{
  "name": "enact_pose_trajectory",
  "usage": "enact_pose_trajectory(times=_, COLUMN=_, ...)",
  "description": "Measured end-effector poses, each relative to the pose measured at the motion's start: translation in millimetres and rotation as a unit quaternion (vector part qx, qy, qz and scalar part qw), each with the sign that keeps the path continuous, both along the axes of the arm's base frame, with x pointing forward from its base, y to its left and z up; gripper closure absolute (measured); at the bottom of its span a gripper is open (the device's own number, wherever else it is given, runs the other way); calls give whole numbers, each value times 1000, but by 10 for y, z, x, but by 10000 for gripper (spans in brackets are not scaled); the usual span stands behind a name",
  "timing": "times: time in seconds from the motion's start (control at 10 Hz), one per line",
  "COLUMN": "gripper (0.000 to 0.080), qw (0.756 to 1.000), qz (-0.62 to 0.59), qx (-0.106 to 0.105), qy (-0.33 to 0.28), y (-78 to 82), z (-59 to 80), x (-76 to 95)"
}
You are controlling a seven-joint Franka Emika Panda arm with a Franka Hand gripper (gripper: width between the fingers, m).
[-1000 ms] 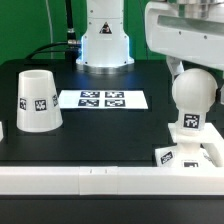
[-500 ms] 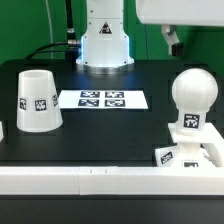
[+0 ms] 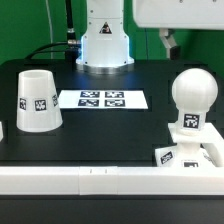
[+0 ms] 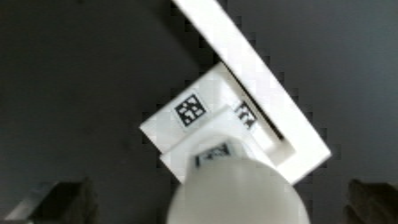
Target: Assemble lamp
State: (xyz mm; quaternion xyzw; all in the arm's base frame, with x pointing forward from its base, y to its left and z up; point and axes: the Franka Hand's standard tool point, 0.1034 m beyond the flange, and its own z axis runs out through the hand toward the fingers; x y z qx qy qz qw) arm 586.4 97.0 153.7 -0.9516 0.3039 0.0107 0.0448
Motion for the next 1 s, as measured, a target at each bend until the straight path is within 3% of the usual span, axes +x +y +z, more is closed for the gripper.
enact_pose_trajectory(times=0.2, gripper=101, qw=994, qz=106, qx=-5, qy=-17, y=-346, z=7, x=-388)
enact_pose_trajectory(times=0.3, gripper=101, qw=987, qz=157, qx=-7, qy=-26, y=-604, z=-27, x=-544)
enact_pose_trajectory(times=0.4, gripper=101, qw=985, qz=168, qx=-3, qy=-28, y=-877, z=-58, x=-660)
enact_pose_trajectory(times=0.5, gripper=101, qw=987, qz=157, qx=-3, qy=-27, y=-984, z=-68, x=-691)
enact_pose_trajectory(times=0.8, gripper=101, qw=986, qz=162, qx=-2, qy=-26, y=-937, z=-76, x=-690)
enact_pose_trajectory(times=1.0, gripper=101, qw=978, qz=206, qx=-9, qy=-29, y=-1047, z=-156, x=-813)
